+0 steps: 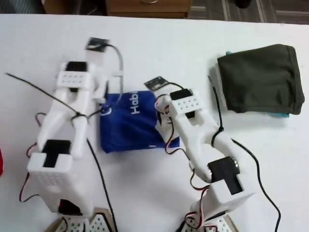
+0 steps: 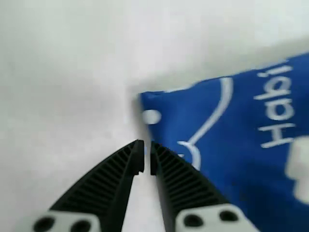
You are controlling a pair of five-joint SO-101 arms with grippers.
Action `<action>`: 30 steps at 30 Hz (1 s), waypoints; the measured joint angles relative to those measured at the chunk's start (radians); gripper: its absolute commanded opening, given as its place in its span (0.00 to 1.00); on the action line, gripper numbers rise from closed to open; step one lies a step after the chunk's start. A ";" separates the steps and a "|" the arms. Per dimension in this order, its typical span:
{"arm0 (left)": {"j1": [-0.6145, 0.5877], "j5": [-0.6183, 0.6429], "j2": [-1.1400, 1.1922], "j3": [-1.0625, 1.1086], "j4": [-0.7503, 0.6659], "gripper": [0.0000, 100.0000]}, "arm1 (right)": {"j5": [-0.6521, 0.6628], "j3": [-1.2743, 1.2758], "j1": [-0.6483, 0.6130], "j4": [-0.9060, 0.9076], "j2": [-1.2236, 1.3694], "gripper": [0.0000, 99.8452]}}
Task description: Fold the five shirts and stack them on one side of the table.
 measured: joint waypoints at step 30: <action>0.057 0.052 0.199 -0.023 -0.098 0.05 | 0.066 -0.043 0.057 0.164 -0.020 0.02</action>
